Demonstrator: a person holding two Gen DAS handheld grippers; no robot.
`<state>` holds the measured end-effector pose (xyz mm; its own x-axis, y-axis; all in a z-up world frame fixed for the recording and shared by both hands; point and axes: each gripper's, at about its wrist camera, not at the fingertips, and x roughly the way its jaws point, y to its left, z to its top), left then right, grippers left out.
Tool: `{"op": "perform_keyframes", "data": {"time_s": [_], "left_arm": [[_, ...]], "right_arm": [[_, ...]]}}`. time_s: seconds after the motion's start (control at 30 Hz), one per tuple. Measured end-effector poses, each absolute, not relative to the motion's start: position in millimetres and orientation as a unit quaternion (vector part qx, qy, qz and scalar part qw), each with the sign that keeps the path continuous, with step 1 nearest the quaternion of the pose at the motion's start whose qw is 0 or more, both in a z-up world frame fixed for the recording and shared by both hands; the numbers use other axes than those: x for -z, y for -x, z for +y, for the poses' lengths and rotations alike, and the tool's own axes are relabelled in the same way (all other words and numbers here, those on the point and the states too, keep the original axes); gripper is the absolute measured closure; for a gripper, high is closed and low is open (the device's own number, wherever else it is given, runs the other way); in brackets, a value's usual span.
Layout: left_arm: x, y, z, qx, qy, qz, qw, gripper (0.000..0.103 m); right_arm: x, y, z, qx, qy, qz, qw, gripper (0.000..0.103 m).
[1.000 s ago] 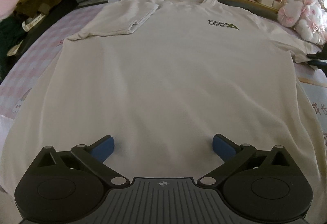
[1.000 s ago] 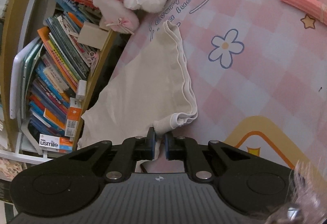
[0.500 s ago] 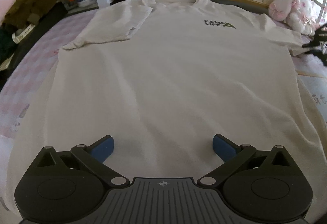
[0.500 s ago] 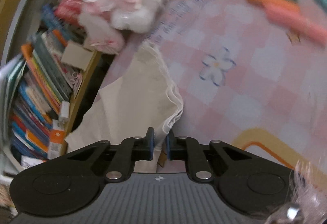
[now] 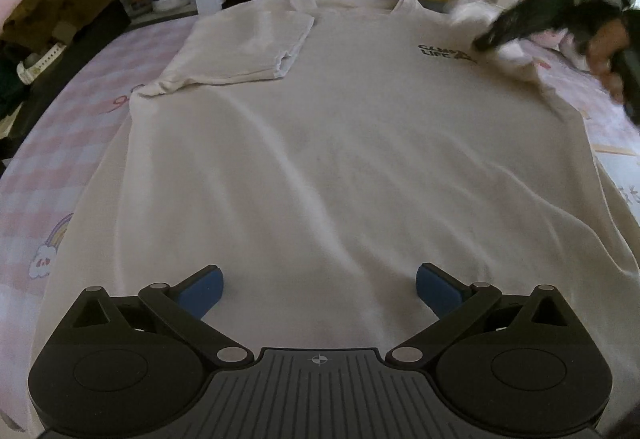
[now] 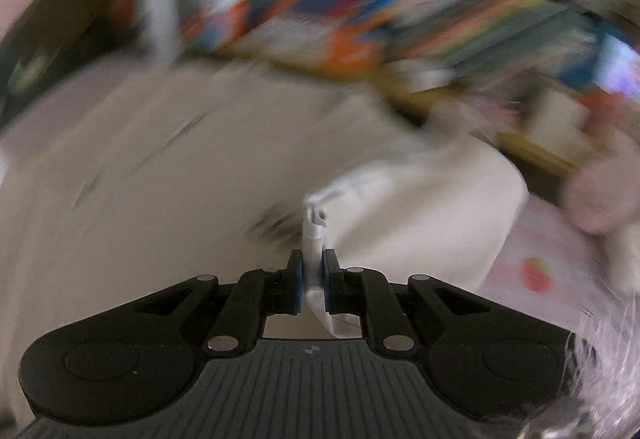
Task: Fold clothes
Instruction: 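Fold the held sleeve and side onto the shirt body, open right gripper, then lift both open grippers away and move them toward the shirt hem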
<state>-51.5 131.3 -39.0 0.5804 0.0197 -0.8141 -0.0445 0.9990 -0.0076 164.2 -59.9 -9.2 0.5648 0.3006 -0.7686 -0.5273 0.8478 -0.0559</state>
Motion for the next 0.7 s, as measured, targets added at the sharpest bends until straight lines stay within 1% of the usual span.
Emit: {"op": "perform_keyframes", "data": {"time_s": [0.03, 0.07, 0.17, 0.33, 0.53, 0.57, 0.63, 0.67, 0.7], "left_arm": [[38.6, 51.5, 132.2, -0.015, 0.013, 0.457, 0.889, 0.0], [38.2, 51.3, 132.2, -0.013, 0.011, 0.457, 0.889, 0.0], [38.3, 49.1, 131.0, -0.005, 0.007, 0.458, 0.889, 0.0], [36.1, 42.7, 124.8, 0.002, 0.004, 0.456, 0.89, 0.0], [33.5, 37.6, 117.5, -0.004, 0.002, 0.449, 0.894, 0.0], [32.0, 36.7, 116.1, -0.005, 0.003, 0.445, 0.896, 0.0], [28.8, 34.7, 113.3, -0.007, 0.005, 0.437, 0.899, 0.0], [26.9, 33.9, 111.2, -0.006, 0.005, 0.432, 0.902, 0.0], [24.9, 33.1, 108.9, -0.006, 0.006, 0.427, 0.904, 0.0]], "right_arm": [[14.3, -161.3, -59.0, -0.24, 0.132, 0.409, 0.871, 0.094], [19.4, -158.5, -58.1, -0.243, 0.122, 0.416, 0.868, 0.09], [26.7, -154.1, -66.0, -0.253, 0.061, 0.436, 0.862, 0.055], [18.9, -141.6, -86.9, -0.259, 0.006, 0.442, 0.859, 0.055], [15.2, -102.4, -108.8, -0.252, -0.038, 0.454, 0.854, 0.053], [15.7, -94.9, -112.8, -0.248, -0.041, 0.455, 0.854, 0.052], [16.4, -77.5, -122.0, -0.231, -0.047, 0.454, 0.859, 0.047], [16.5, -69.3, -126.4, -0.221, -0.045, 0.453, 0.863, 0.043], [16.7, -61.0, -130.8, -0.21, -0.043, 0.451, 0.866, 0.042]]}}
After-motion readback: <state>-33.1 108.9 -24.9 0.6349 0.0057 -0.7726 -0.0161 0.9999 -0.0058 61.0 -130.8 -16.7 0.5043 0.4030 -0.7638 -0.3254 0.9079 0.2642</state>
